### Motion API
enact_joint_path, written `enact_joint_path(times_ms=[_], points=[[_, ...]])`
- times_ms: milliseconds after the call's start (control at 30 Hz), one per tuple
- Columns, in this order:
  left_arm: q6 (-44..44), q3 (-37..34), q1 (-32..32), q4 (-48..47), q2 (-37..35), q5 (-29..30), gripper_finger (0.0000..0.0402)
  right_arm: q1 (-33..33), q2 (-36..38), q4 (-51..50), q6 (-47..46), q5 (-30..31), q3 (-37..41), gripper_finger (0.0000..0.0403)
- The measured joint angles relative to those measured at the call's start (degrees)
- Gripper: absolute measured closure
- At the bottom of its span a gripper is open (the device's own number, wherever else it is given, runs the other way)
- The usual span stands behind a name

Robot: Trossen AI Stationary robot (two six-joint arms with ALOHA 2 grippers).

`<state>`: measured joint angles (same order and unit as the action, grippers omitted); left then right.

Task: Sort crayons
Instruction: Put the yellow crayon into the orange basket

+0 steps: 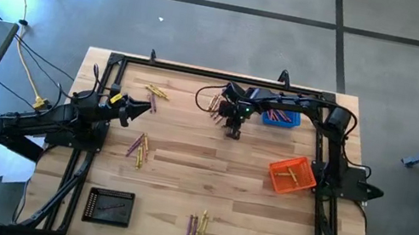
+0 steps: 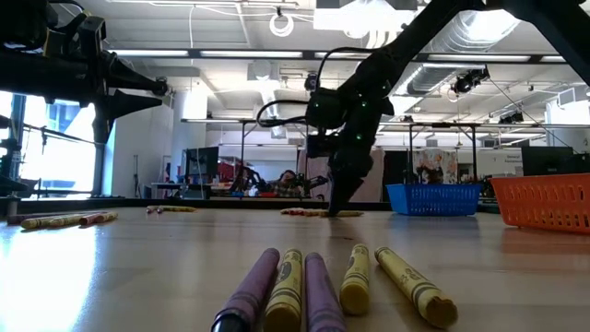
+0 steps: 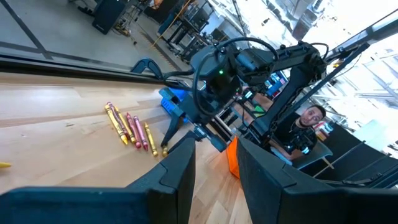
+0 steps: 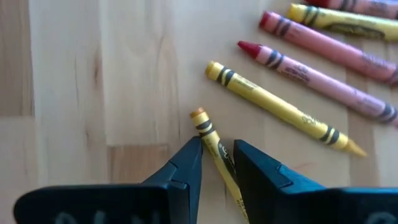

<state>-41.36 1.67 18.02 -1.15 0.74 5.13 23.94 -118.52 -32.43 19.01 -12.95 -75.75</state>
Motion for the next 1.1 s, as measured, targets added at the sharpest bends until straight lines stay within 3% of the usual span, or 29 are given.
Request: enact_joint_path(times_ms=[233,400,633,900,1100], points=[[0.00,0.00,0.01,0.00,-0.01,0.00,0.0296,0.20,-0.02,0.12,-13.91,-0.77,0.04,0.0332],[0.00,0.00,0.00,0.00,0.01,0.00,0.0296,0.20,-0.04,-0.15,-16.21,-1.79,0.09,0.0388],[0.00,0.00,0.00,-0.01,0.01,0.00,0.0296,0.45,2.57,-1.53,-17.88,-3.35,0.50,0.0393],[0.00,0.00,0.00,0.00,0.00,0.00,0.0296,1.13,12.26,-13.61,-19.60,-4.07,0.50,0.0397],[0.00,0.00,-0.01,-0.01,0.01,0.00,0.0296,-0.73,21.24,-28.50,-28.14,-4.07,0.87,0.0396]])
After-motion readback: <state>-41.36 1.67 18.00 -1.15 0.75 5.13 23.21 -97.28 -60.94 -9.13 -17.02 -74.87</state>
